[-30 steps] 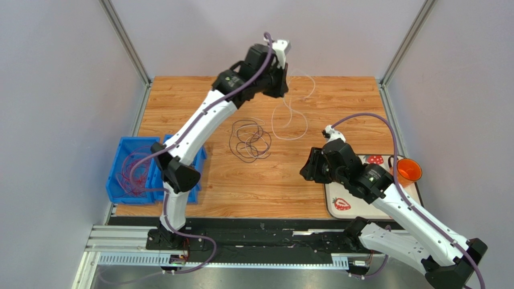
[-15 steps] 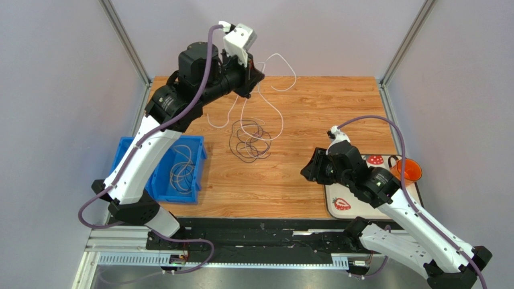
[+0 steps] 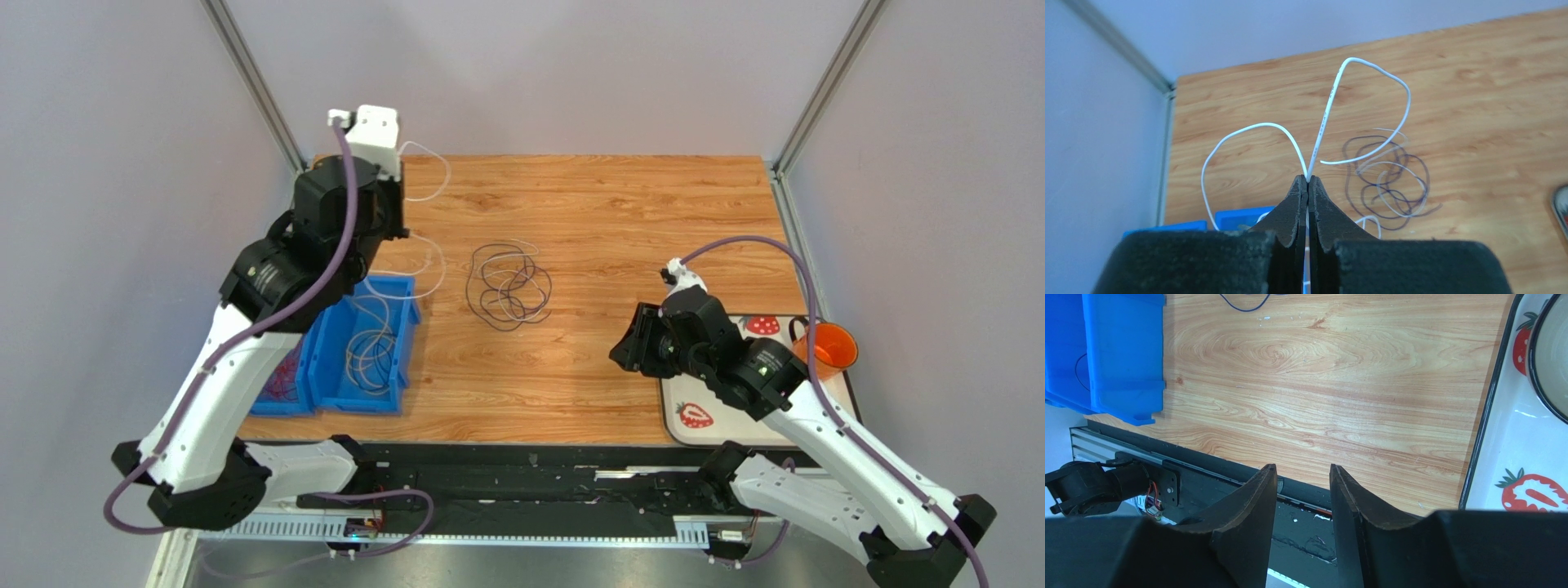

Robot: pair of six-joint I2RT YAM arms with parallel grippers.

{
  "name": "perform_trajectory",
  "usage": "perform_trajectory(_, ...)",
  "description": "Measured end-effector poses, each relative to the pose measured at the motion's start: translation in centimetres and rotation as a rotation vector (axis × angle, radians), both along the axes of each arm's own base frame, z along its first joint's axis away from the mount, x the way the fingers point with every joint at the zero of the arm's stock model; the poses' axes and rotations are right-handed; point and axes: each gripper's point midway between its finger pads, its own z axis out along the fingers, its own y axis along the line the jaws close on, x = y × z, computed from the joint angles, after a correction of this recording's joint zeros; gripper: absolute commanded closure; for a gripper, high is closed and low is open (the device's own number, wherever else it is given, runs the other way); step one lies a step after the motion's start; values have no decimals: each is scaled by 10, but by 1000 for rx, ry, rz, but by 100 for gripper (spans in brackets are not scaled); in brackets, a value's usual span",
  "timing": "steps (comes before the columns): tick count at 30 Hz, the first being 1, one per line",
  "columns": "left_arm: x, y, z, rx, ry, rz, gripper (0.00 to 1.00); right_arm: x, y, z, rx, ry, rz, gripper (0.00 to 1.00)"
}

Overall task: Untangle the cables
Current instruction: Place the cable in the bin.

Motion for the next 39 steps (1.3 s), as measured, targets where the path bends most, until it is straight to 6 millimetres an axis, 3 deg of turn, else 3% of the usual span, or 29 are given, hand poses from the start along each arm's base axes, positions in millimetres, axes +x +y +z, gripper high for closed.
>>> perform_trajectory(5,-17,62,-7,-6,-16,242,100,0,5,-9,-17,39,15,61)
perform_trajectory(16,-37,179,-64,96,61,781,100,-3,14,-19,-9,110,27,62)
perform_trajectory(28,-80,258,-102,86,73,1074,100,-10,27,-27,7,179,53,63)
perform_trajectory(39,-93,299,-118,63,87,1257,100,-18,43,-36,-15,241,100,64)
